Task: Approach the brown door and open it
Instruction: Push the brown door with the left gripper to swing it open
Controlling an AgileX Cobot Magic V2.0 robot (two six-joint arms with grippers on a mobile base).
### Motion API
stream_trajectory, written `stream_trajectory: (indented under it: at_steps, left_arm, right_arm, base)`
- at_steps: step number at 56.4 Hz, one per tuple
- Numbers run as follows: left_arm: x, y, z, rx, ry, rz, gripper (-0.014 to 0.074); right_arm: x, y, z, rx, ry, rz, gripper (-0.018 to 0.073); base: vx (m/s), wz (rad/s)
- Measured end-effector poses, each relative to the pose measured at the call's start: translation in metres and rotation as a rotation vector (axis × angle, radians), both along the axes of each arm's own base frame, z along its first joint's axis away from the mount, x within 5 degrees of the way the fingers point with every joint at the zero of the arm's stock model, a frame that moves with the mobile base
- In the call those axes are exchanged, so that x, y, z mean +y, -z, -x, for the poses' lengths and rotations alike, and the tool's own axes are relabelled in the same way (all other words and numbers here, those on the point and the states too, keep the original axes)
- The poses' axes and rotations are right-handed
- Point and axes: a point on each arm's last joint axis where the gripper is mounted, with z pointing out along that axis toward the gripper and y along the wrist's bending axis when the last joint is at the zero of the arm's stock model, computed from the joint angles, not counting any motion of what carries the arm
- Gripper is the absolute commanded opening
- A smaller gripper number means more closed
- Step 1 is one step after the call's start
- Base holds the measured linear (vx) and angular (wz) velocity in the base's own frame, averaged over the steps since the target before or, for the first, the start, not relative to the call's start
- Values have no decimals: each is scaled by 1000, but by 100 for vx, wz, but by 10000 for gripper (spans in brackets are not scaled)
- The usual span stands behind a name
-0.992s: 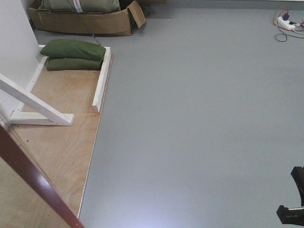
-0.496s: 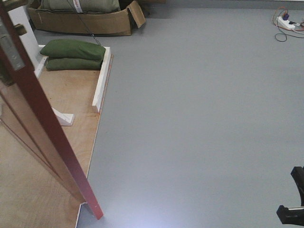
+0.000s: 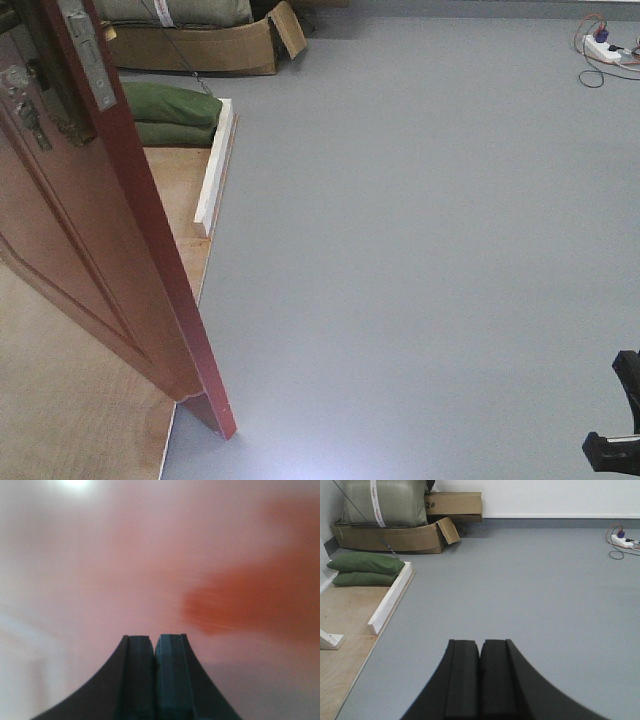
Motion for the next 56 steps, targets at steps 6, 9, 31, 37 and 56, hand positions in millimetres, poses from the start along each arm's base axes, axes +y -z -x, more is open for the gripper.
stream_trajectory:
  at_steps: [6, 9, 31, 37, 56]
  left_arm:
    - [-13, 1, -1, -1, 46, 0, -6]
    - [-18, 3, -4, -1, 64, -2, -6]
    - [-21, 17, -36, -51, 9, -154, -6]
    - [-22, 24, -45, -31, 9, -161, -6]
    - [-24, 35, -59, -8, 9, -166, -6]
  right_arm:
    - [0, 0, 0, 0, 0, 0, 0]
    - [0, 0, 0, 0, 0, 0, 0]
    - [0, 0, 0, 0, 0, 0, 0]
    - [0, 0, 0, 0, 0, 0, 0]
    - [0, 0, 0, 0, 0, 0, 0]
  base:
    - [0, 0]
    - [0, 0]
    - [0, 0]
    - [0, 0]
    - [0, 0]
